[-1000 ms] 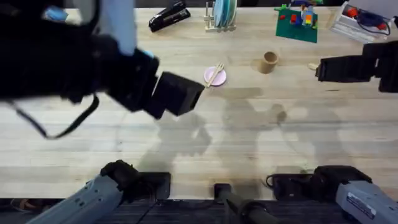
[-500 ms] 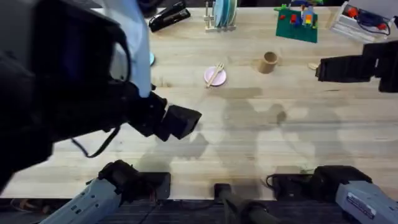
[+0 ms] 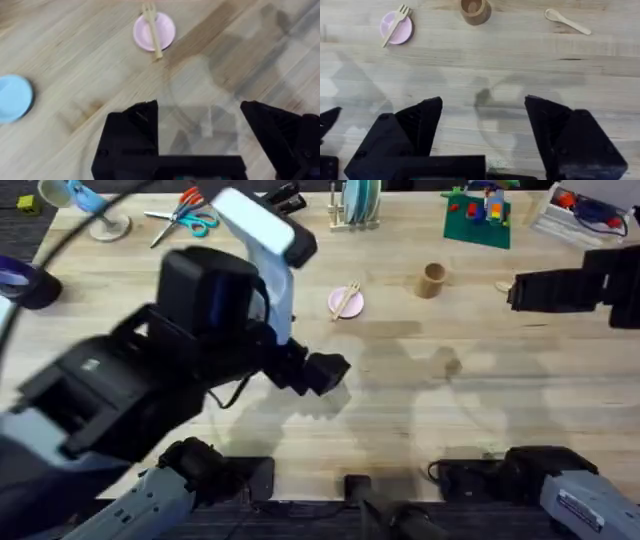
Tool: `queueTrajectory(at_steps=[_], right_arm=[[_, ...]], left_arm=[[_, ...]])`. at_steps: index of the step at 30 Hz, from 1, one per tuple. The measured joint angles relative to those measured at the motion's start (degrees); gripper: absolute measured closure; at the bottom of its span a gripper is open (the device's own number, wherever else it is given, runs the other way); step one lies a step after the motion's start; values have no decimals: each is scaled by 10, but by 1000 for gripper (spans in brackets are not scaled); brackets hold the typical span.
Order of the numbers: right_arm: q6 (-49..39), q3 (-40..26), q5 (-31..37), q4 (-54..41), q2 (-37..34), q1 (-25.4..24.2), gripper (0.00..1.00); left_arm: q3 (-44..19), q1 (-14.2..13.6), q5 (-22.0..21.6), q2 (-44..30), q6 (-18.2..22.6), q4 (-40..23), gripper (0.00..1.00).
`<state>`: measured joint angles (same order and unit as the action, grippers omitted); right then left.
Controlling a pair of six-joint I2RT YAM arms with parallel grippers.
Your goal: Pick up a utensil and set it on the pink plate, then put the other utensil in the container.
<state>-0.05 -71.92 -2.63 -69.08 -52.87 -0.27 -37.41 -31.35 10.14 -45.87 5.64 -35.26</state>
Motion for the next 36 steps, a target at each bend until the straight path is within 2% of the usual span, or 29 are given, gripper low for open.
queueTrajectory(at_steps=[4, 9, 14, 18, 26, 29, 36], right_arm=[[-3, 0, 0, -7, 0, 0, 6], [-26, 0, 7, -14, 0, 0, 8], [-68, -2, 35, -15, -17, -1, 8], [-97, -3, 46, -14, -59, -8, 8], [-115, -3, 50, 15, -161, -84, 8], [-159, -3, 50, 47, -190, -113, 9], [-348, -3, 50, 108, -258, -164, 9]], left_arm=[[29, 0, 51, 0, 31, 68, 6], [29, 0, 81, 0, 60, 99, 7], [29, 0, 92, 0, 74, 132, 7], [29, 0, 96, 0, 78, 138, 6], [29, 0, 97, 0, 80, 136, 7], [29, 0, 97, 0, 81, 131, 7], [29, 0, 98, 0, 81, 132, 7]])
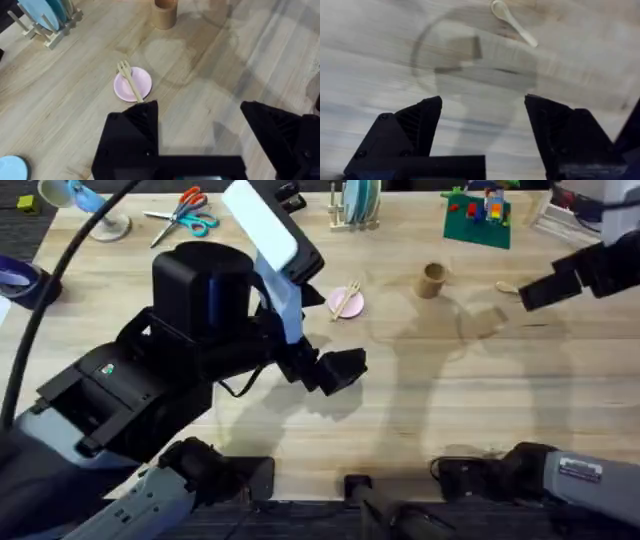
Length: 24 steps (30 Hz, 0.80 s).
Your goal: Pick up a utensil and set it on the pink plate, then put the other utensil in the container.
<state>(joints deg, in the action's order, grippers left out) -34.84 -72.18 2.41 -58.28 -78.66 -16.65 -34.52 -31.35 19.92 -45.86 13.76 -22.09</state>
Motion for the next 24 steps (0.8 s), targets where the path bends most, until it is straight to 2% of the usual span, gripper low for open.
queueTrajectory(at_steps=[5, 9, 13, 20, 24], right_arm=[[-140, 0, 3, 27, -55, -21, 9], [-198, 0, -2, 46, -87, -24, 9], [-255, 0, -39, 73, -126, -23, 7], [-285, -2, -52, 92, -182, -23, 7], [-294, -28, -53, 86, -219, -24, 7]], left_arm=[[0, 0, 0, 0, 0, 0, 7], [0, 0, 0, 0, 0, 0, 6], [0, 0, 0, 0, 0, 0, 6], [0, 0, 0, 0, 0, 0, 7], [0, 0, 0, 0, 0, 0, 6]])
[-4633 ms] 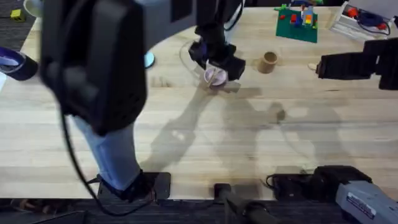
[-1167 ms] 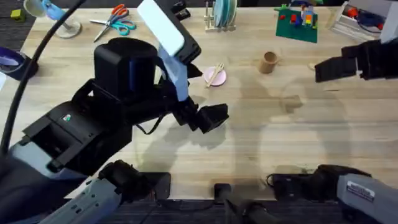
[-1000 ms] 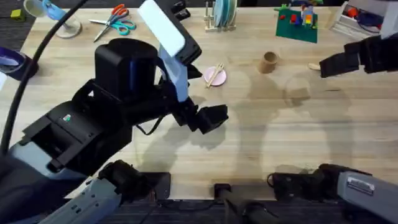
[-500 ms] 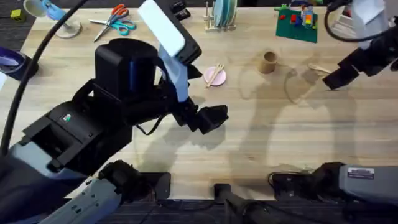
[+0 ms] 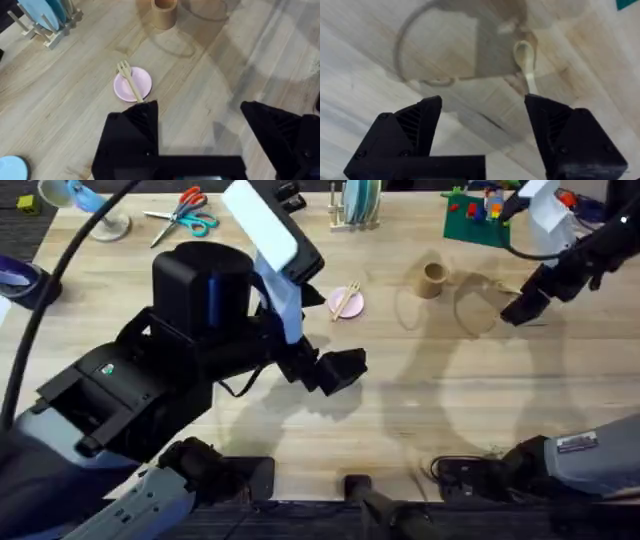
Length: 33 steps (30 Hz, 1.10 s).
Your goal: Pick up a utensil and set it on the pink plate, then put the other utensil in the container.
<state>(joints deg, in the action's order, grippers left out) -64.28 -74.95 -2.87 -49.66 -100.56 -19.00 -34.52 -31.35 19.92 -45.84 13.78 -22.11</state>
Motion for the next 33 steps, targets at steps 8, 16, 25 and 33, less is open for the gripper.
queueTrajectory(at_steps=[8, 16, 25, 33], right_arm=[[-23, -124, -2, -55, -76, -15, 7], [-51, -158, -2, -68, -117, -39, 10], [-63, -160, -2, -60, -135, -39, 9], [-65, -160, -2, -48, -178, -39, 9]], left_arm=[[0, 0, 0, 0, 0, 0, 7], [0, 0, 0, 0, 0, 0, 7], [0, 0, 0, 0, 0, 0, 6], [0, 0, 0, 0, 0, 0, 8]])
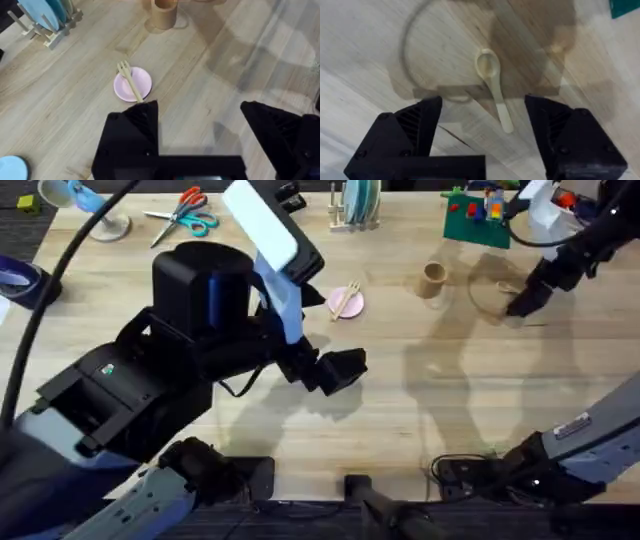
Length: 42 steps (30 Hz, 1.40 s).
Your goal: Pick up a utensil and set it on the pink plate, then put the other utensil in the container.
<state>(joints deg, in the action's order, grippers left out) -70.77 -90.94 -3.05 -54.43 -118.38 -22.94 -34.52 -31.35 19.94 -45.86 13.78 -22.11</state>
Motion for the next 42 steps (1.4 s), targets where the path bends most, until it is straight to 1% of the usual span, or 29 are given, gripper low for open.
queueTrajectory(at_steps=[16, 19, 21, 24, 25, 30, 32, 33, 35, 36, 37, 42], right_arm=[[0, 0, -1, 2, -3, 0, 10], [0, 0, -2, 2, -2, 0, 40], [0, 0, -2, 2, -3, 0, 96], [0, 0, -2, 3, -3, 0, 230], [0, 0, -2, 3, -3, 0, 260], [0, 0, -3, 3, -3, 0, 329], [0, 0, -3, 4, -2, 0, 396], [-1, 0, -3, 4, -3, 0, 507], [0, 0, -3, 4, -3, 0, 792], [0, 0, -3, 5, -3, 0, 897], [0, 0, -2, 4, -2, 0, 950], [0, -1, -3, 5, -2, 0, 968]], left_arm=[[0, 0, 0, 0, 0, 0, 8], [0, 0, 0, 0, 0, 0, 7], [0, 0, 0, 0, 0, 0, 6], [0, 0, 0, 0, 0, 0, 6], [0, 0, 0, 0, 0, 0, 6], [0, 0, 0, 0, 0, 0, 7], [0, 0, 0, 0, 0, 0, 6], [0, 0, 0, 0, 0, 0, 7], [0, 0, 0, 0, 0, 0, 7], [0, 0, 0, 0, 0, 0, 7], [0, 0, 0, 0, 0, 0, 7], [0, 0, 0, 0, 0, 0, 6]])
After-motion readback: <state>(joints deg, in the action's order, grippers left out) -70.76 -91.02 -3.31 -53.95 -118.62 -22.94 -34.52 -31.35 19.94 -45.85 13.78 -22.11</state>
